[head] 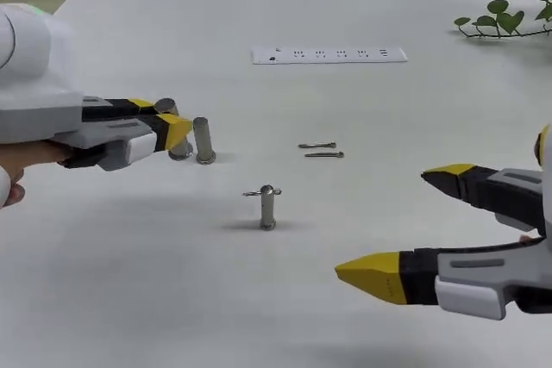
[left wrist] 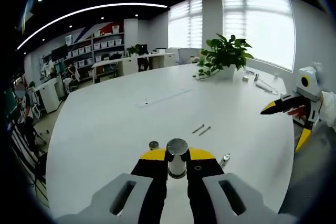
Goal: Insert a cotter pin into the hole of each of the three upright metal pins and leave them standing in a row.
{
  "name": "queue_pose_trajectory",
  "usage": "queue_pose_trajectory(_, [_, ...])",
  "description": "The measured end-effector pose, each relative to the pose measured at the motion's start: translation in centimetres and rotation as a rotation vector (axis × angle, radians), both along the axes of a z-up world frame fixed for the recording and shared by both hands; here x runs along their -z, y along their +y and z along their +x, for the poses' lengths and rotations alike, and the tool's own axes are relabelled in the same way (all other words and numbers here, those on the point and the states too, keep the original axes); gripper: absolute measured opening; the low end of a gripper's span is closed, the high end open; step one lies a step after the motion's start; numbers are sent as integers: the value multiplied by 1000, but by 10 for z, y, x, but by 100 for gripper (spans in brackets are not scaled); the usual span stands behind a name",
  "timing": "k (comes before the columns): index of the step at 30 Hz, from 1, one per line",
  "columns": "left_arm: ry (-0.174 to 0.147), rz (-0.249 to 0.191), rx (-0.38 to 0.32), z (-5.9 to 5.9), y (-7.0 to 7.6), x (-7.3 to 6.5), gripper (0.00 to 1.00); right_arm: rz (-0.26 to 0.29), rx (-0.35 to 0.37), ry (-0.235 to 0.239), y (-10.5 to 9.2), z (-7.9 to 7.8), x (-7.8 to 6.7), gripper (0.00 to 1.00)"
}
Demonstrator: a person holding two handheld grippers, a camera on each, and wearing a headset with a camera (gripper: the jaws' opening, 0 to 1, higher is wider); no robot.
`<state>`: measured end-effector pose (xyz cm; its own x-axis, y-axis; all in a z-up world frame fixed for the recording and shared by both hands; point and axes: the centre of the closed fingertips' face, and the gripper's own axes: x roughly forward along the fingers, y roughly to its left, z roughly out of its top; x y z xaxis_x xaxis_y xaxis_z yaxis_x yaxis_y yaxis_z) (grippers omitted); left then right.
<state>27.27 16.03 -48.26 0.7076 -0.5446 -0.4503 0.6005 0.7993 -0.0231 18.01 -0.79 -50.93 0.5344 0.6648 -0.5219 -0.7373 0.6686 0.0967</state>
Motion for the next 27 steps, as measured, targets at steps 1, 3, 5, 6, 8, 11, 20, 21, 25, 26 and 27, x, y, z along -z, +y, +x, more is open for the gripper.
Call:
queue_pose_trajectory(1, [0, -2, 4, -4, -3, 0, 10, 0, -1, -2, 0, 0, 0, 90])
queue_pose_trajectory(3, [-4, 10, 30, -15, -13, 0, 10, 3, -1, -8, 0, -1, -2, 90])
queue_pose_trajectory(5, [8, 8, 41, -24, -21, 1, 10, 9, 0, -13, -1, -2, -3, 90])
queue_pose_trajectory(6, [14, 3, 43, -28, -24, 2, 10, 10, -1, -13, -1, -2, -4, 90])
queue_pose_trajectory(8, [18, -4, 52, -36, -32, 3, 10, 11, -5, -16, -1, -3, -5, 90])
queue_pose_trajectory(11, [38, -11, 83, -47, -44, 8, 10, 15, -7, -19, -1, -5, -5, 90])
queue_pose_trajectory(20, [87, -24, 106, -65, -75, 27, 10, 14, -12, -16, -3, -12, -5, 88])
queue_pose_trajectory(21, [93, -26, 103, -66, -77, 29, 10, 16, -11, -16, -3, -12, -5, 88])
queue_pose_trajectory(25, [114, -18, 97, -69, -82, 41, 10, 19, -5, -16, -5, -13, -5, 88])
queue_pose_trajectory(26, [120, -25, 96, -70, -83, 44, 10, 18, 4, -15, -6, -13, -4, 89])
queue_pose_trajectory(27, [129, -34, 91, -71, -84, 46, 10, 17, 4, -13, -7, -13, -4, 89])
